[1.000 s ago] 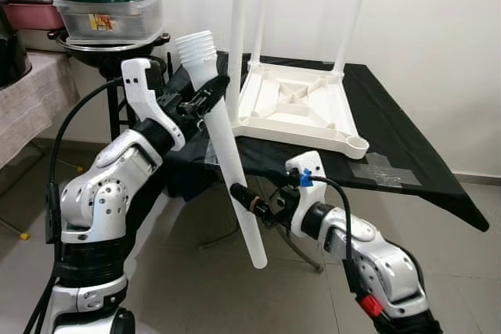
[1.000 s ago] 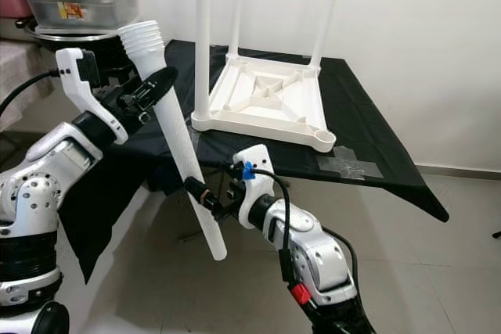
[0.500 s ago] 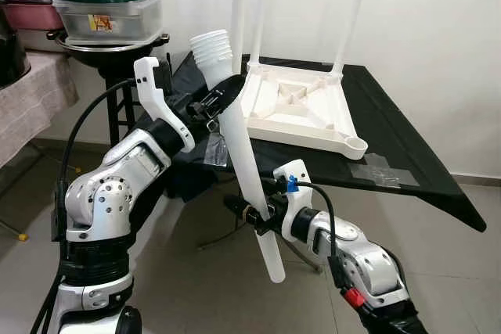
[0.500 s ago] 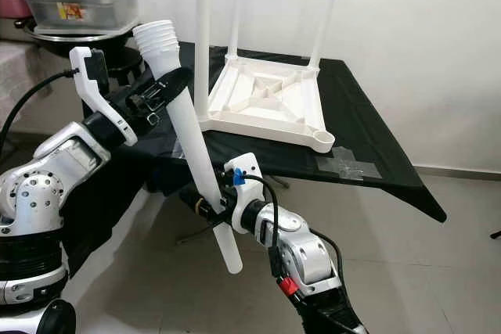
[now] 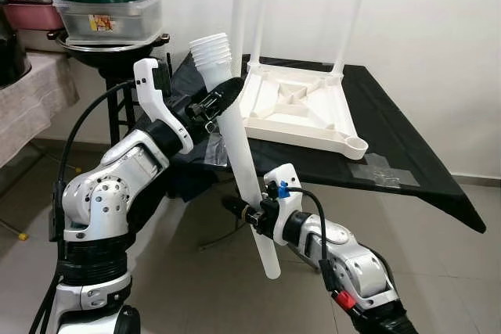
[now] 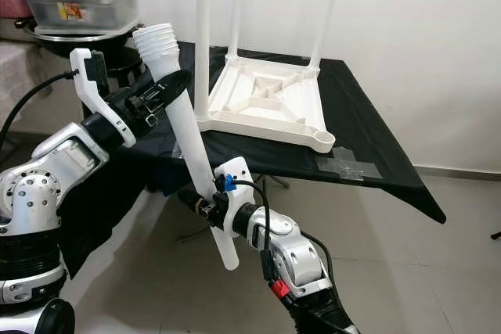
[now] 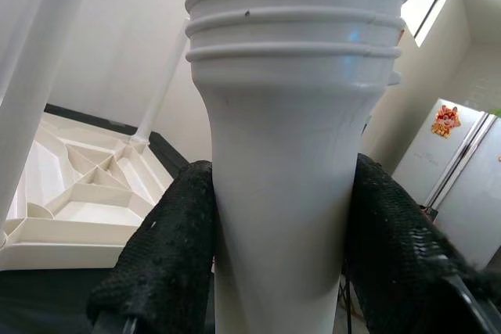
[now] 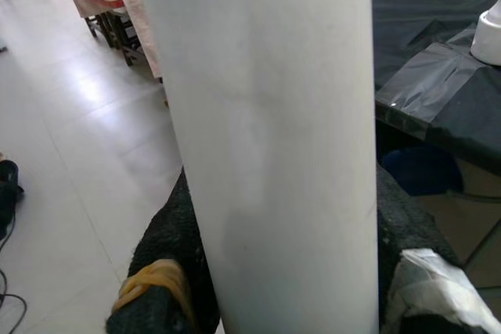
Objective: Building children table
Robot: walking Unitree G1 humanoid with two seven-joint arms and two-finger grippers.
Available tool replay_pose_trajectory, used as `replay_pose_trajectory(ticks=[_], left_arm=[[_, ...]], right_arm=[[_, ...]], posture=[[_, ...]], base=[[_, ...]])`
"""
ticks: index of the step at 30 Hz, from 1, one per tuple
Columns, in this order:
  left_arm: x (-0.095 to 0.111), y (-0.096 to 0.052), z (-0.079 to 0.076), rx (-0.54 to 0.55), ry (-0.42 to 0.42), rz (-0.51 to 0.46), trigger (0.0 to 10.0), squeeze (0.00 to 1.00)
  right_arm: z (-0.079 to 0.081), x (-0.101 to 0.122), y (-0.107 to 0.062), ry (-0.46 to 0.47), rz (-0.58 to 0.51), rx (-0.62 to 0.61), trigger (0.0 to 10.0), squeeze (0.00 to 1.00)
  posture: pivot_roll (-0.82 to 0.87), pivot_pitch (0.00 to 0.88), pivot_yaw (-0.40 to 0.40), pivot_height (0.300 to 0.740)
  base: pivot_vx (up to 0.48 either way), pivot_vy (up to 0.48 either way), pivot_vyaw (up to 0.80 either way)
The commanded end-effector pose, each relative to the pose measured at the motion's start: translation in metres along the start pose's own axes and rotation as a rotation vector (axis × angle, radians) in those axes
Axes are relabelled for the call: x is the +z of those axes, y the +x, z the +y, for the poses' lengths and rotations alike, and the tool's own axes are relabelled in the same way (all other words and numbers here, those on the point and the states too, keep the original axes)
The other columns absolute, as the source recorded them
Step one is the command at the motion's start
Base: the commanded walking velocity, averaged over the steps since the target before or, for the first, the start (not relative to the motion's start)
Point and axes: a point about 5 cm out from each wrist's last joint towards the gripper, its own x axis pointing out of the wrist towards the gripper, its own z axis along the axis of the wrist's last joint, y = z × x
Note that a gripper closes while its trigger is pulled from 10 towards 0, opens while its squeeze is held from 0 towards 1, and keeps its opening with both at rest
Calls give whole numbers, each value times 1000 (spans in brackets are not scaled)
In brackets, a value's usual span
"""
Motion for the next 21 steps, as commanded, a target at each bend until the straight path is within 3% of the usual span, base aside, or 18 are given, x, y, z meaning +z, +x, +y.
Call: replay_pose_trajectory(ticks=[1,2,3,4,5,7,8,17,21], left_arm=[[0,2,-9,-70,-24,-7,10000,0],[0,3,-10,-77,-19,-15,10000,0],[1,3,-10,-84,-2,-26,10000,106],[1,3,-10,-84,-2,-26,10000,106],[1,2,-10,-83,26,-37,10000,678],[1,2,-10,-83,26,-37,10000,678],[2,2,-8,-75,42,-48,10000,1000],[6,-4,4,-40,138,-33,10000,1000],[-2,-14,21,69,230,27,10000,1000]], right_arm=[[-8,-3,-3,11,3,-50,0,0],[-9,-4,-5,6,9,-60,0,0],[-11,-5,-5,2,11,-70,0,0],[-11,-5,-5,2,11,-70,0,0],[-12,-6,-6,-3,13,-84,0,0],[-12,-6,-6,-3,13,-84,0,0],[-15,-7,-7,-7,13,-109,0,0],[-41,-7,-16,-7,0,-325,0,0],[-59,7,-27,-1,-73,-465,0,0]], posture=[[86,0,-75,740],[83,0,-75,740],[82,0,-74,740],[82,0,-74,740],[81,0,-73,740],[81,0,-73,740],[80,0,-73,740],[81,0,-71,740],[76,0,-68,740]], base=[[0,0,0],[0,0,0],[0,0,0],[0,0,0],[0,0,0],[0,0,0],[0,0,0],[0,0,0],[0,0,0]])
